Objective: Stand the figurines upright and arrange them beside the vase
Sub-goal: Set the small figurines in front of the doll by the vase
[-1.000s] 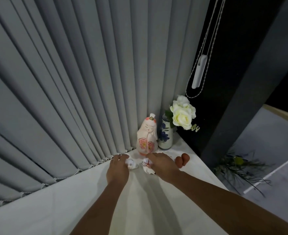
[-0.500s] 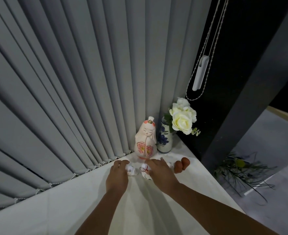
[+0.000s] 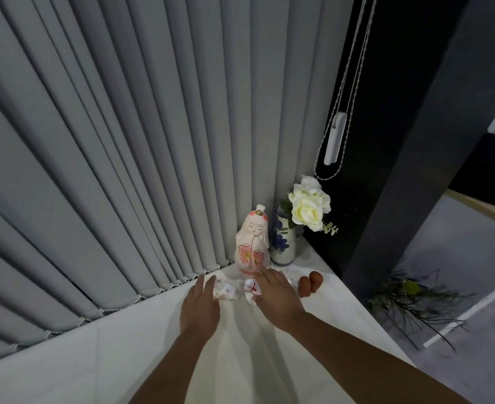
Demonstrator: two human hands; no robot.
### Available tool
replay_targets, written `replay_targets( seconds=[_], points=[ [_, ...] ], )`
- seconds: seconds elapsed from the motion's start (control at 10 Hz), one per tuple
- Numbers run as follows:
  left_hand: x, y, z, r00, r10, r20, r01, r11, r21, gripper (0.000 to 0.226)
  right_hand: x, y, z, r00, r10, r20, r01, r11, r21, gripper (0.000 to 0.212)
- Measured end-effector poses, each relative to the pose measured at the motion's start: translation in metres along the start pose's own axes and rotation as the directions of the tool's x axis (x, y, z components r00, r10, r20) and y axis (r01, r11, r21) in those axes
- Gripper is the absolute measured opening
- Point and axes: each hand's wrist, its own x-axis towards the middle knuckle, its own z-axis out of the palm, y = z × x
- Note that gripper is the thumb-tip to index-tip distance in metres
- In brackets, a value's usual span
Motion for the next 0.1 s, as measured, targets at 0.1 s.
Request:
replay_targets(
  seconds=[0.1],
  points=[
    [-0.0119,-0.0011,-0.0112,1.000,-0.013,-0.016,0.014,0.999,0.041,0.055,-0.0130,-0.0120,-0.0075,0.999,0.021,0.027,-0.021,1.000,-0.015,0.060]
  ],
)
